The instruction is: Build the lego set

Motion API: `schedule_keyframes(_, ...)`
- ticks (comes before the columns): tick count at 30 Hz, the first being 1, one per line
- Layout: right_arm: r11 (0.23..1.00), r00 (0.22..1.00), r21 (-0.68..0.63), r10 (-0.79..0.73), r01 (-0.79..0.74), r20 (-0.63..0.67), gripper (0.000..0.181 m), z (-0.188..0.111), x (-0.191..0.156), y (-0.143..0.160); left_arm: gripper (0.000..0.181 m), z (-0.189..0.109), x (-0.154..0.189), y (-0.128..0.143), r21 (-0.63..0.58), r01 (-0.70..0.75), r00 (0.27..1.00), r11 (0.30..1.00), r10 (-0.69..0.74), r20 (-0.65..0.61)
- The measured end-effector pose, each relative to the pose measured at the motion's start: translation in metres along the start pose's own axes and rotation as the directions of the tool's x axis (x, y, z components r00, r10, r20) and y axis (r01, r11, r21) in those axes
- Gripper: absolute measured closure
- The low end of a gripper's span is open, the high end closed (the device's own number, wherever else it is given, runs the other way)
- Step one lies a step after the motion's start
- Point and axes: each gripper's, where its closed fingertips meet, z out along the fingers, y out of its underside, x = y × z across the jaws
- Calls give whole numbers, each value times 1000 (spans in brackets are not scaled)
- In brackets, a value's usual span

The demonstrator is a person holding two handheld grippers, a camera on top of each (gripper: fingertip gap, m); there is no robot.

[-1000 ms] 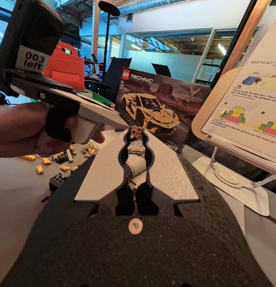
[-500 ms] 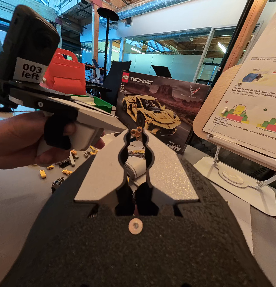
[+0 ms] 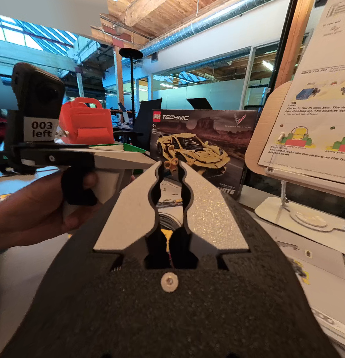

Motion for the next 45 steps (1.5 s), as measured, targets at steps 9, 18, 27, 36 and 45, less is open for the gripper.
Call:
schedule_keyframes(9, 988, 983, 5, 153, -155, 97, 168, -1, -1, 3, 176, -1, 2, 0, -21, -98, 995, 995, 99, 7)
schedule_keyframes(18, 999, 999, 44, 4, -6, 46, 168, -3, -3, -4, 176, -1, 4, -4, -3, -75, 997, 997, 75, -13)
schedule_keyframes(27, 994, 969, -8, 111, -112, 219, 167, -20, 4, -9, 176, -3, 8, 3, -45, -293, 956, 955, 293, 15)
schedule_keyframes(36, 879, 887, -477, 209, 14, 411, 167, -50, -29, 76, 175, -78, 38, 117, -636, -111, 982, 763, 183, 48)
schedule_keyframes(45, 854, 888, -507, 142, 114, 438, 167, -51, -42, 92, 175, -99, 34, 181, -753, 127, 969, 646, 83, 234)
